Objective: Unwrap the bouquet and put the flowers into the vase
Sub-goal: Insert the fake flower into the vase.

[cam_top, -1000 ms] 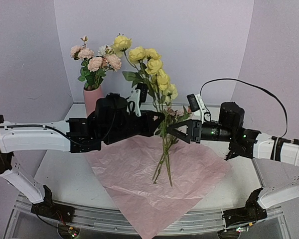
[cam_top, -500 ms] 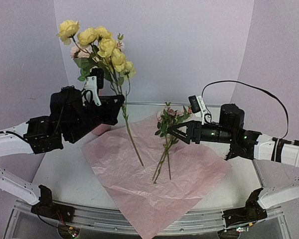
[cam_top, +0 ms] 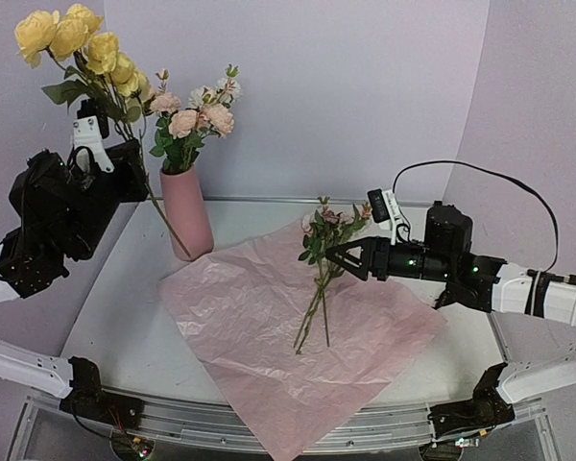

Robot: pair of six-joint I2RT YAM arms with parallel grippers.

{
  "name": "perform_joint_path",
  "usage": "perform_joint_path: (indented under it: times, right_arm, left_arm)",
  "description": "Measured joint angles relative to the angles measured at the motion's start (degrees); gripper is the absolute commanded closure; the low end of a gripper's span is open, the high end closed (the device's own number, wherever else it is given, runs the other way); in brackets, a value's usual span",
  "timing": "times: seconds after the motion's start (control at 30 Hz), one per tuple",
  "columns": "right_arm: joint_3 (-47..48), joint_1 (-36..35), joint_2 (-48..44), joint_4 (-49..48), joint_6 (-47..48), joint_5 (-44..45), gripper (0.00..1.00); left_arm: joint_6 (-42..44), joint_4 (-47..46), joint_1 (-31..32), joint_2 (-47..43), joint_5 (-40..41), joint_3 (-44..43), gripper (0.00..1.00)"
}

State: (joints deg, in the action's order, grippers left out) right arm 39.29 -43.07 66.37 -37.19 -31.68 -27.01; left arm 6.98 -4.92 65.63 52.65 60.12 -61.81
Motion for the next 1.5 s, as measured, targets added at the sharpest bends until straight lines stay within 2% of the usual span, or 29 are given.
perform_joint_path:
  times: [0.2,0.47,0.83,1.2,1.5]
  right_arm:
    - [-0.35,0.0,-1.9,0.41,0.1,1.06,0.16]
    - [-0.35,0.0,-3.5,1.88,0.47,2.08,0.16]
    - [-0.1,0.0,-6.63,6.77,3.4,3.18,0.16]
    - [0.41,0.0,-6.84,9.3,5.51,4.73,0.16]
    - [2.88,0.0,-3.68,9.38,6.62,5.03,0.16]
  left_arm:
    - [7.35,-3.52,-10.76,0.84,-1.37,-2.29,1.0]
    - [16.24,-10.08,-15.11,8.2,-7.05,-8.7,1.0]
    - [14.88,-10.59,-31.95,20.7,-20.89,-15.39,1.0]
    - [12.04,-11.17,-37.22,28.46,-28.9,-25.55,1.0]
    - [12.0,-11.18,-39.08,32.5,-31.32,-28.21,1.0]
